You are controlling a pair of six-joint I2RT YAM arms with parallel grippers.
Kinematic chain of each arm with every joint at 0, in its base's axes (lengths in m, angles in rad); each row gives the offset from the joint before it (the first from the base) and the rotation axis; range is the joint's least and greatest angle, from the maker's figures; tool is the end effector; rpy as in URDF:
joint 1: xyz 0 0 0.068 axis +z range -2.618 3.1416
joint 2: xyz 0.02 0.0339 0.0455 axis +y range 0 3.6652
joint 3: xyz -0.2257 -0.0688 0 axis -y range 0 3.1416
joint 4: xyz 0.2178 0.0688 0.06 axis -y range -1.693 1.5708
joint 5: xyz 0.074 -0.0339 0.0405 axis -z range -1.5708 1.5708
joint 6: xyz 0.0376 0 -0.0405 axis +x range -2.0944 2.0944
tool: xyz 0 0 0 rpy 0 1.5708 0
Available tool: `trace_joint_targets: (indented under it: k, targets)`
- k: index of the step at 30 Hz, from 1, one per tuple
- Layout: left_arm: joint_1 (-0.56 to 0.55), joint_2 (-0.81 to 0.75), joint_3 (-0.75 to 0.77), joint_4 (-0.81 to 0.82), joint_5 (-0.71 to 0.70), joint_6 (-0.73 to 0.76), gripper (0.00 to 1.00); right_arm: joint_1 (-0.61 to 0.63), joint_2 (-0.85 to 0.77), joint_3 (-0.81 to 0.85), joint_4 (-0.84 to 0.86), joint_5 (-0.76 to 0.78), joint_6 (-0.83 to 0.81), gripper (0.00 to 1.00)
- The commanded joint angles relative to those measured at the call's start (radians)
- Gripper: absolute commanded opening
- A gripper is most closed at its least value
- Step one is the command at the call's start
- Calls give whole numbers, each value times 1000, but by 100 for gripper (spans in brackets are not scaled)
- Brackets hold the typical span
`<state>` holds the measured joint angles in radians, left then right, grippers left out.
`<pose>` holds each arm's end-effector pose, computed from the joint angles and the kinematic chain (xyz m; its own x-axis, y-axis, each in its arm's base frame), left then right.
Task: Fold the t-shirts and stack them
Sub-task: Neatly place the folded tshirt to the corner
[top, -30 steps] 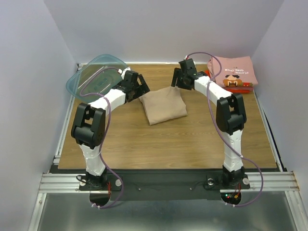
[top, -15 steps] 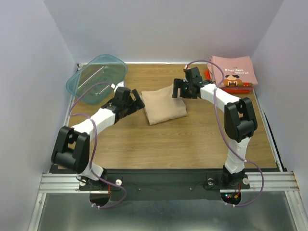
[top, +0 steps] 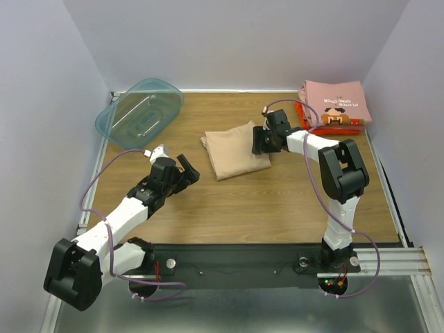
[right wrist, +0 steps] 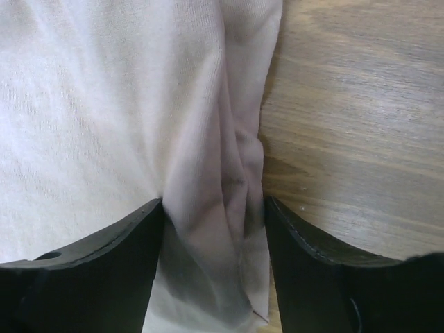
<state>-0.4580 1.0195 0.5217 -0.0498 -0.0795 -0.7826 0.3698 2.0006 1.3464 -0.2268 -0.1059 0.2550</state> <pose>0.1959 -0.0933 0.1964 -0.5990 -0.4884 -0.6346 -0.0599 0.8176 -0.5727 0.3662 0.1462 0.1478 -0.8025 -0.0420 -0.5952 -0.2271 0.9440 0.2394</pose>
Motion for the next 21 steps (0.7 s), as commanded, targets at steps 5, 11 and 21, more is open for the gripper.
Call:
trace_joint_targets:
  k: [5,11,21]
  targets:
    - [-1,-47,-5,-61,-92,-37,99,67,36,-61,73,83,-31,56]
    - [-1,-99,-5,-87,-141,-40,99,78,17,-79,113,136,-51,16]
    - [-1,-95,55,-165,-241,-35,99,75,-190,-43,164,346,-313,0]
